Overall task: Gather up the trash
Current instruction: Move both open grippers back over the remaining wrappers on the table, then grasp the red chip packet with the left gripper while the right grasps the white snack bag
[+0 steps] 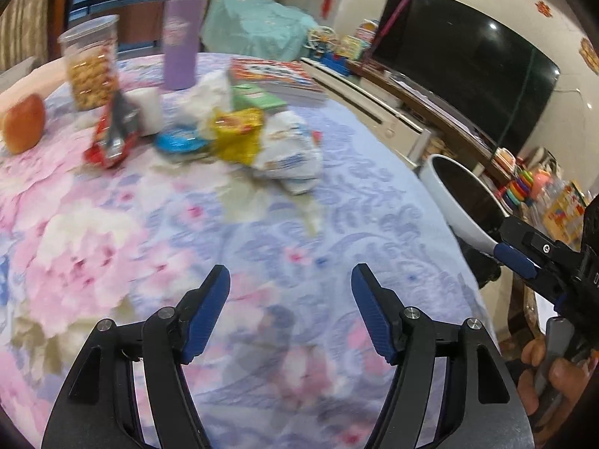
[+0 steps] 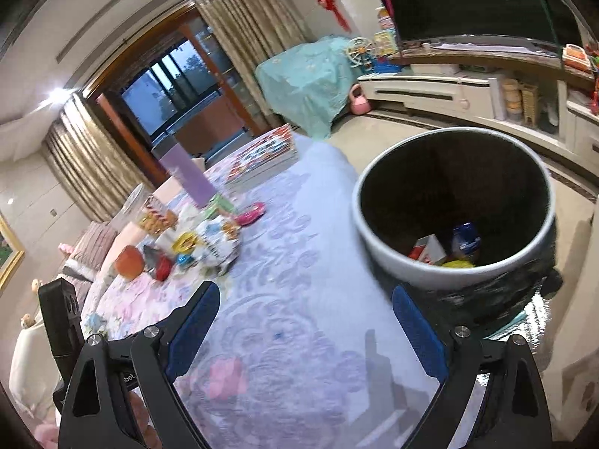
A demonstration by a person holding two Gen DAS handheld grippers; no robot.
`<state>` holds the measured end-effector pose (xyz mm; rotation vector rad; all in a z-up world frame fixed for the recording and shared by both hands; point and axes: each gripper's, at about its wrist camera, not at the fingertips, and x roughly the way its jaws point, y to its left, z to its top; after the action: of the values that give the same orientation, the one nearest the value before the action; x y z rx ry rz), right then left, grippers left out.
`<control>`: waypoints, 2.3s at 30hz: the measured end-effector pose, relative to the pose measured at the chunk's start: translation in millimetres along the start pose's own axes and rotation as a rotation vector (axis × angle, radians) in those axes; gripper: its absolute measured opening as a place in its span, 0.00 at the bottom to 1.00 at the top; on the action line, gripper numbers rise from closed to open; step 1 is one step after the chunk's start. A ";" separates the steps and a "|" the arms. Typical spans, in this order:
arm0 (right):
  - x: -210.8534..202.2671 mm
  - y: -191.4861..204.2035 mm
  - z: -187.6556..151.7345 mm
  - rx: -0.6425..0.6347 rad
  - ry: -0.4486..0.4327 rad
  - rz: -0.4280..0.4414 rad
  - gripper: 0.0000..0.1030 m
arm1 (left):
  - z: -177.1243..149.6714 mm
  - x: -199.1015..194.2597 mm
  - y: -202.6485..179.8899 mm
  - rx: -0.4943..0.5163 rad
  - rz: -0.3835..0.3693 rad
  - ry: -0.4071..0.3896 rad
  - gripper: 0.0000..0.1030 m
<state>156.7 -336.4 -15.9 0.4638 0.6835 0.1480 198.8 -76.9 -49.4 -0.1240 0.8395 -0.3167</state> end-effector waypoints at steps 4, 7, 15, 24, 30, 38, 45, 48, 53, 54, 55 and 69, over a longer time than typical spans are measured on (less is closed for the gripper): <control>9.1 18.0 -10.1 -0.019 0.020 0.021 0.92 | -5.4 -7.5 22.1 -0.033 0.023 -0.004 0.67; 17.7 30.3 -16.2 -0.028 0.037 0.035 0.92 | -8.1 -10.6 34.5 -0.054 0.041 -0.007 0.67; 44.4 56.4 -24.4 -0.049 0.089 0.077 0.92 | -6.3 -17.7 69.2 -0.118 0.074 -0.021 0.67; 67.4 77.7 -26.6 -0.090 0.100 0.076 0.92 | 4.2 -16.2 102.4 -0.159 0.110 -0.035 0.68; 87.9 83.2 -25.8 -0.078 0.150 0.087 0.92 | 15.5 -11.6 115.7 -0.168 0.127 -0.042 0.68; 103.7 85.2 -16.9 -0.068 0.148 0.090 0.92 | 43.2 -0.7 130.7 -0.165 0.148 -0.062 0.68; 121.0 91.1 1.9 -0.067 0.124 0.093 0.91 | 70.3 16.5 144.6 -0.161 0.187 -0.075 0.68; 132.5 92.4 7.6 -0.062 0.128 0.098 0.91 | 79.3 25.6 152.1 -0.166 0.200 -0.079 0.68; 155.1 93.1 11.7 -0.048 0.163 0.111 0.75 | 84.6 40.3 159.3 -0.164 0.191 -0.054 0.33; 160.0 92.8 11.8 -0.045 0.175 0.109 0.71 | 84.3 41.7 160.2 -0.167 0.183 -0.046 0.17; 162.5 92.1 12.0 -0.041 0.179 0.109 0.62 | 82.8 43.0 159.9 -0.167 0.176 -0.038 0.09; 127.0 81.4 0.4 -0.030 0.148 0.139 0.37 | 43.5 6.7 126.4 -0.136 0.146 -0.053 0.02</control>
<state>256.1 -228.6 -51.1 0.4750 0.7930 0.3255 264.2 39.8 -54.6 -0.1958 0.8131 -0.1187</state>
